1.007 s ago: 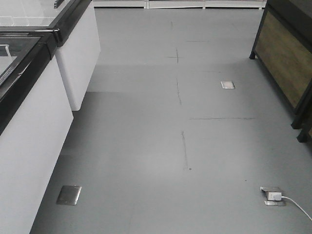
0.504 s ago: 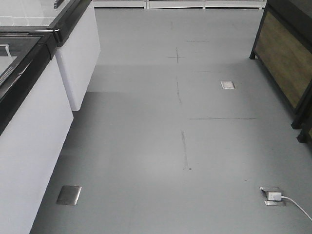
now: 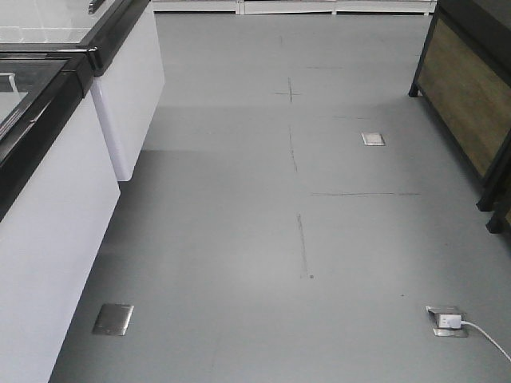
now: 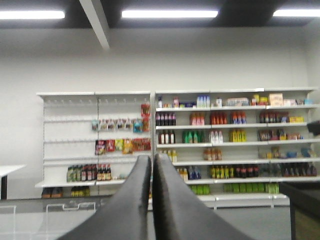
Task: Left arm holds basket, right arm returns cookies
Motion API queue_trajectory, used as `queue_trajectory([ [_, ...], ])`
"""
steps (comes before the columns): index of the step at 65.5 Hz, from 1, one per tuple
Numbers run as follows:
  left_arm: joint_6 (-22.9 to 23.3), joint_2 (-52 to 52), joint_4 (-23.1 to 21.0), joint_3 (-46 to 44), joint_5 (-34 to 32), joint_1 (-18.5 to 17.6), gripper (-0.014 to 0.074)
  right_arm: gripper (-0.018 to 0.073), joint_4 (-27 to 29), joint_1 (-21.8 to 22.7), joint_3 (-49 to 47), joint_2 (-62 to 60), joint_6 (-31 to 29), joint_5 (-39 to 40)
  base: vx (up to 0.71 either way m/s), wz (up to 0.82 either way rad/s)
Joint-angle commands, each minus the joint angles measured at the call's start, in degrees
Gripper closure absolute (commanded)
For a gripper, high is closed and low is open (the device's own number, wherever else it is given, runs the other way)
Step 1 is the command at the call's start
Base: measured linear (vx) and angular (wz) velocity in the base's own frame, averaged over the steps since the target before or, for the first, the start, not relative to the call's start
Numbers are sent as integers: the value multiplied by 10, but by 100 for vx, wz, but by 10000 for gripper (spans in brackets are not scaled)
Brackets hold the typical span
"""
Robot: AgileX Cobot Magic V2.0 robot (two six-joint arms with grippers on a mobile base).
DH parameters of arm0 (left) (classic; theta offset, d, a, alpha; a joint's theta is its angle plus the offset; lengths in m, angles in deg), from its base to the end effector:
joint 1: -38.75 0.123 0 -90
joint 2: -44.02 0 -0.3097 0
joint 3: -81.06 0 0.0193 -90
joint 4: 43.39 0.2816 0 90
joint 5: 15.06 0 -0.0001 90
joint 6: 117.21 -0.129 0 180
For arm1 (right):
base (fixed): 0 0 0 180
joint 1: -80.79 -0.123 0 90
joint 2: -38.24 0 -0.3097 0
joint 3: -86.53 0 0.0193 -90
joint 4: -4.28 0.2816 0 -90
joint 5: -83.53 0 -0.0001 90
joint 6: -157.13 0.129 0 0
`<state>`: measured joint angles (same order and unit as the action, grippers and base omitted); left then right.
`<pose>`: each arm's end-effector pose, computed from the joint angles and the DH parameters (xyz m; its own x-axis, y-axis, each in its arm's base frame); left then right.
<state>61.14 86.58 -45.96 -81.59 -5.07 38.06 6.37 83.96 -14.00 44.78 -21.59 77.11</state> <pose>0.1270 -0.0025 0.5346 0.3435 -0.0195 -0.9390 0.0246 0.9996 -0.0118 0.1006 -0.0050 0.1916 -0.0392 0.0608 -0.9974 0.0536 0.9968 0.0587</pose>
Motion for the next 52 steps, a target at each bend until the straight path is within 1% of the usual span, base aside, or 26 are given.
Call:
queue_trajectory([
  [1, -6, 34, 0, -16, -4, -4, 599, 566, -1, 2, 10, -8, -4, 41, 0, 0],
  [8, -5, 62, 0, -14, 37, -4, 599, 566, -1, 2, 10, -8, -4, 41, 0, 0],
  [18, -4, 95, -5, -8, 70, -4, 594, 566, -1, 2, 10, -8, -4, 41, 0, 0],
  [24, -4, 108, -5, -8, 82, -4, 589, 566, -1, 2, 10, -8, -4, 41, 0, 0],
  [31, -4, 116, -5, -8, 78, -4, 565, 566, -1, 2, 10, -8, -4, 41, 0, 0],
  [39, -4, 122, -4, -8, 61, -4, 488, 566, -1, 2, 10, -8, -4, 41, 0, 0],
  [45, -4, 124, -4, -8, 54, -4, 400, 566, -1, 2, 10, -8, -4, 41, 0, 0],
  [52, -4, 124, -4, -8, 55, -4, 271, 566, -1, 2, 10, -8, -4, 41, 0, 0],
])
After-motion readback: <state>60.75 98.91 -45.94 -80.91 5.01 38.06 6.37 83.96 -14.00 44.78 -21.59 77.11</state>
